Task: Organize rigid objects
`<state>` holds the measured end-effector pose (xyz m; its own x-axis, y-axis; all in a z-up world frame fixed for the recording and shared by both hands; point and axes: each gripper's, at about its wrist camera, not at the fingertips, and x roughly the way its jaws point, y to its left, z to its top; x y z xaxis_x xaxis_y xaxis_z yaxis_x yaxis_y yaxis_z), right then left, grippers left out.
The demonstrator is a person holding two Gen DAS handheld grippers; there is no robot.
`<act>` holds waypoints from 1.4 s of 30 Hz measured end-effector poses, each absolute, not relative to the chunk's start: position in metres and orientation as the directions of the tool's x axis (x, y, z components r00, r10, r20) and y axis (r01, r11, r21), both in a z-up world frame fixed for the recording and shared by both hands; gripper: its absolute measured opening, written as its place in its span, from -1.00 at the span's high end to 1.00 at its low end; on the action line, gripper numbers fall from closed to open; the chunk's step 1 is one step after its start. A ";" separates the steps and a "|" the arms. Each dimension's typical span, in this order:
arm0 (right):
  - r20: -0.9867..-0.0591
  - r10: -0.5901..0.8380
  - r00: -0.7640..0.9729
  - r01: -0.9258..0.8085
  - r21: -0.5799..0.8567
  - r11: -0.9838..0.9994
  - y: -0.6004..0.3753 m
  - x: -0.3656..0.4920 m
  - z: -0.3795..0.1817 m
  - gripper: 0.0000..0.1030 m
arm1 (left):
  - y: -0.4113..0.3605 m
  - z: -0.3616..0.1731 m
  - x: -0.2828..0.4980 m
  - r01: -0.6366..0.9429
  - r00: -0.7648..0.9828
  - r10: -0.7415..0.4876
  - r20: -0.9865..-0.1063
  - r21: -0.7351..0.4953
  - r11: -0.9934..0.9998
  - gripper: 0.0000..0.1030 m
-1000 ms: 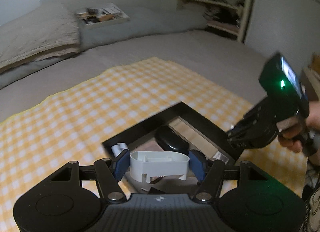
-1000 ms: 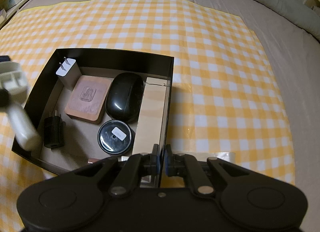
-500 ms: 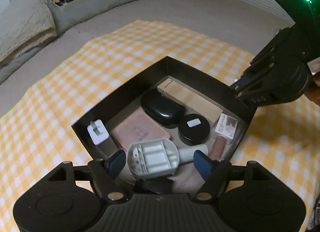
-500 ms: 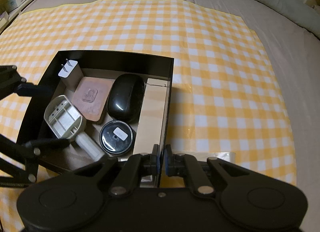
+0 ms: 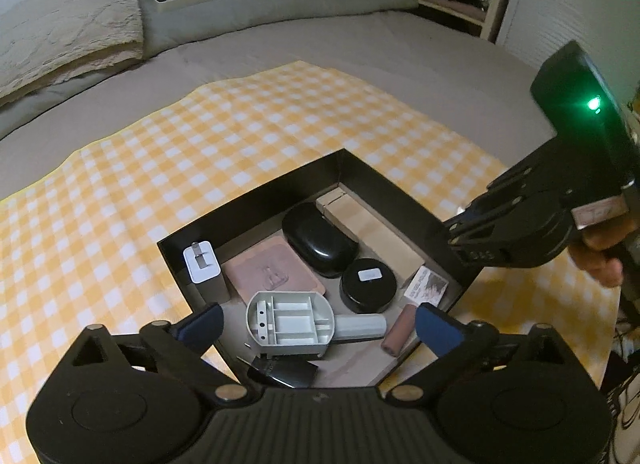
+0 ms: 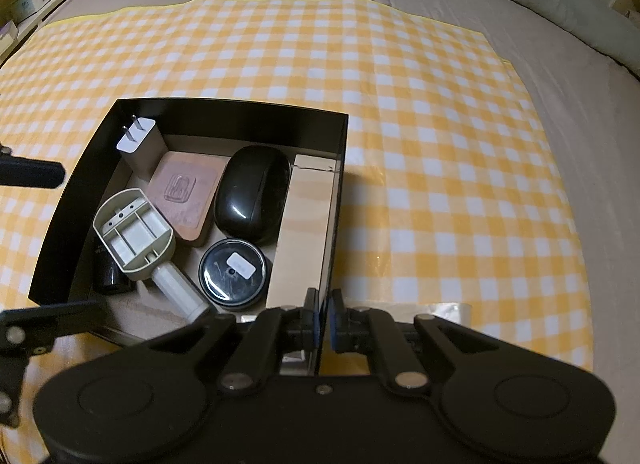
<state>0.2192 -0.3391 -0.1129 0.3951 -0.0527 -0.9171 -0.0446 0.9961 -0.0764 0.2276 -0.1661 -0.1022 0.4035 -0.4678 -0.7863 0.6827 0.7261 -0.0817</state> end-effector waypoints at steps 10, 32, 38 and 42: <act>-0.917 -0.052 0.397 -0.038 -0.073 0.997 -0.338 0.218 -0.114 0.90 | -0.153 -0.084 0.210 0.647 0.424 -0.466 -0.777 -0.100 0.756 -1.00; -0.907 -0.068 0.415 -0.025 -0.086 0.996 -0.338 0.216 -0.109 0.78 | -0.106 -0.028 0.150 0.447 0.586 -0.441 -0.680 -0.182 0.876 -1.00; -0.840 -0.001 0.543 -0.029 -0.021 0.999 -0.339 0.187 -0.057 0.37 | -0.091 -0.018 0.130 0.388 0.657 -0.386 -0.647 -0.149 0.910 -1.00; -0.786 0.020 0.618 -0.046 -0.011 0.999 -0.332 0.154 -0.024 0.19 | -0.082 -0.012 0.118 0.358 0.674 -0.381 -0.633 -0.171 0.918 -1.00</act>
<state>0.1538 -0.3319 -0.0239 0.6185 0.0201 -0.7856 -0.0459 0.9989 -0.0106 0.1183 -0.0816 -0.0116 0.6744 -0.3806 -0.6327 0.3577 0.9181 -0.1710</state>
